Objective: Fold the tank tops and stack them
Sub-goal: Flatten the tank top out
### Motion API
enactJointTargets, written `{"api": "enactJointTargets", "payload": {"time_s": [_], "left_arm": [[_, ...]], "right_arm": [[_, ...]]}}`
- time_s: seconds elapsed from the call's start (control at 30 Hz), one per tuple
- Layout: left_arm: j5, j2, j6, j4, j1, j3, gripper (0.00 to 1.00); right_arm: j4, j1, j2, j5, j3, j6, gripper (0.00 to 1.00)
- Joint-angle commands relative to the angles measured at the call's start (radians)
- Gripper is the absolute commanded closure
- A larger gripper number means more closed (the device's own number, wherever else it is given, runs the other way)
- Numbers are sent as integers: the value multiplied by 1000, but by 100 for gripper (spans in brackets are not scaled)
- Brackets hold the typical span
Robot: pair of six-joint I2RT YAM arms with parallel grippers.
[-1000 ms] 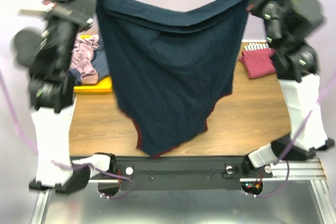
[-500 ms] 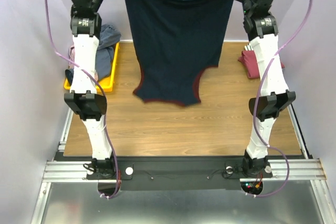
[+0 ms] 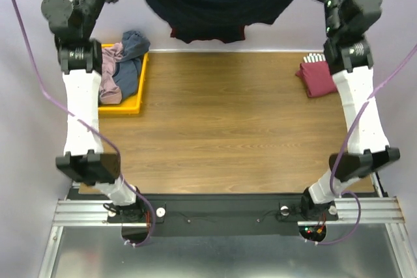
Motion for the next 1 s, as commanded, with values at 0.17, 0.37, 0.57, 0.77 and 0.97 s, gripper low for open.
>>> {"api": "enactJointTargets", "payload": {"time_s": [0.17, 0.37, 0.57, 0.77, 0.97], "left_arm": [[-14, -412, -39, 159, -19, -888, 100], [-172, -773, 13, -60, -71, -1456, 100], [-189, -962, 8, -301, -117, -1714, 100], [-246, -958, 39, -464, -160, -1731, 100], [-229, -933, 70, -533, -190, -1725, 100]], "right_arm": [[56, -3, -329, -74, -803, 181, 99], [-24, -3, -557, -174, -1374, 285, 99], [-160, -3, -703, -288, -1625, 394, 99], [-295, -5, -796, -305, -1687, 425, 99], [-418, -3, -823, -240, -1667, 438, 92]]}}
